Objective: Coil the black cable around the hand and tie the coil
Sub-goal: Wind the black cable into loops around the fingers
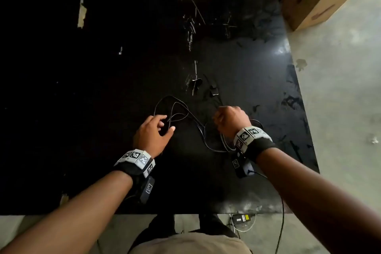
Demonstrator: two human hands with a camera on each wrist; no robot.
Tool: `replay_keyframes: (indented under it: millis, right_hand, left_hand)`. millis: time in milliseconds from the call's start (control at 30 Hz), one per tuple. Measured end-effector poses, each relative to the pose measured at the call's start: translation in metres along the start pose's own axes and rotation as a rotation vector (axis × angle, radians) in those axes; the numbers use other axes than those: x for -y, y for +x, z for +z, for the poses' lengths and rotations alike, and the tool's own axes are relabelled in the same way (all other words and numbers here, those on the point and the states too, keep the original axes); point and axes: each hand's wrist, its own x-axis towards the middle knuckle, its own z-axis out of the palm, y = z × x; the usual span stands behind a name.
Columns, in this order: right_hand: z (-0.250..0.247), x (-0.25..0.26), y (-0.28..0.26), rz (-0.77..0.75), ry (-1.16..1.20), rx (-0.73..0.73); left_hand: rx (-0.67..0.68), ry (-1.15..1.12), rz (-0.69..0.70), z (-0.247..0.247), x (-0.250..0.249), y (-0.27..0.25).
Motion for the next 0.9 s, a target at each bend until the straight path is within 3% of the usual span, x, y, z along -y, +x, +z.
replay_keyframes:
  millis: [100,267,600,667,733,800,900]
  right_hand:
    - [0.014,0.005,0.035,0.074,-0.071,0.186]
    - [0.051,0.017,0.063,0.091,-0.097,0.303]
    - [0.063,0.015,0.068,0.196,0.037,0.281]
    - [0.053,0.018,0.064,0.246,0.158,0.211]
    - [0.036,0.028,0.056,0.285,0.473,0.173]
    - [0.014,0.042,0.040,0.287,0.854,0.253]
    - [-0.014,0.060,0.013,0.218,1.143,0.335]
  left_hand:
    - [0.050,0.022,-0.108,0.007,0.001,0.012]
    - [0.108,-0.014,-0.152,0.014,0.002,0.017]
    - [0.104,-0.218,0.144,-0.006,-0.004,-0.001]
    - [0.084,-0.229,0.198,-0.013,-0.006,-0.008]
    - [0.035,-0.236,0.236,-0.021,-0.010,-0.013]
    - [-0.004,-0.237,0.276,-0.028,-0.014,-0.017]
    - [-0.011,-0.251,0.370,-0.034,-0.019,-0.026]
